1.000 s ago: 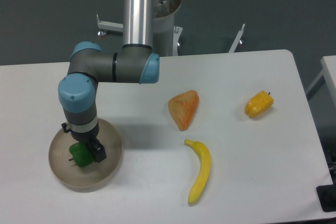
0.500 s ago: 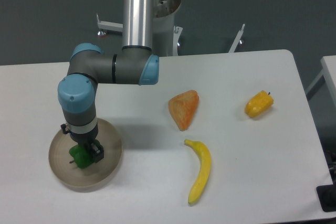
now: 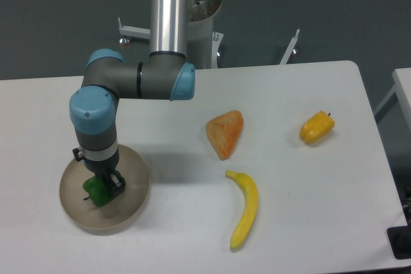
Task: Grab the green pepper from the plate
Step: 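Close the gripper on the green pepper, then lift the green pepper off the plate and carry it toward the banana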
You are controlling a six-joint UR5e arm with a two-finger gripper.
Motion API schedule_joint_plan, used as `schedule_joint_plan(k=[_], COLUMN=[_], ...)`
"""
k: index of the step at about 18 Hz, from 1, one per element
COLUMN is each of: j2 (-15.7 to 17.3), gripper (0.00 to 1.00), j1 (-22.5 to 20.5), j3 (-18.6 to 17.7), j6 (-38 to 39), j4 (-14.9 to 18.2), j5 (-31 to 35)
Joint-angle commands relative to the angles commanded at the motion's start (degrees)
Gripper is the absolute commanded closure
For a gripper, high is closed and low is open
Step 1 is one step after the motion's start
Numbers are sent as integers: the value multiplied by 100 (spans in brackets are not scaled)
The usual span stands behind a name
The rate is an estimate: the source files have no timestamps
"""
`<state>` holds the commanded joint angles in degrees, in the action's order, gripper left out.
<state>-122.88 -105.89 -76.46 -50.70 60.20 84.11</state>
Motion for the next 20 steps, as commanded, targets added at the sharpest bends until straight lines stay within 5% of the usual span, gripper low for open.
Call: schedule_joint_plan(k=[7, 12, 20], j2=[475, 484, 124], gripper=[45, 45, 45], j1=[-1282, -1996, -2295], j3=[114, 334, 800], j6=[-1396, -2232, -2427], j4=[993, 1107, 1090], j5=[18, 26, 79])
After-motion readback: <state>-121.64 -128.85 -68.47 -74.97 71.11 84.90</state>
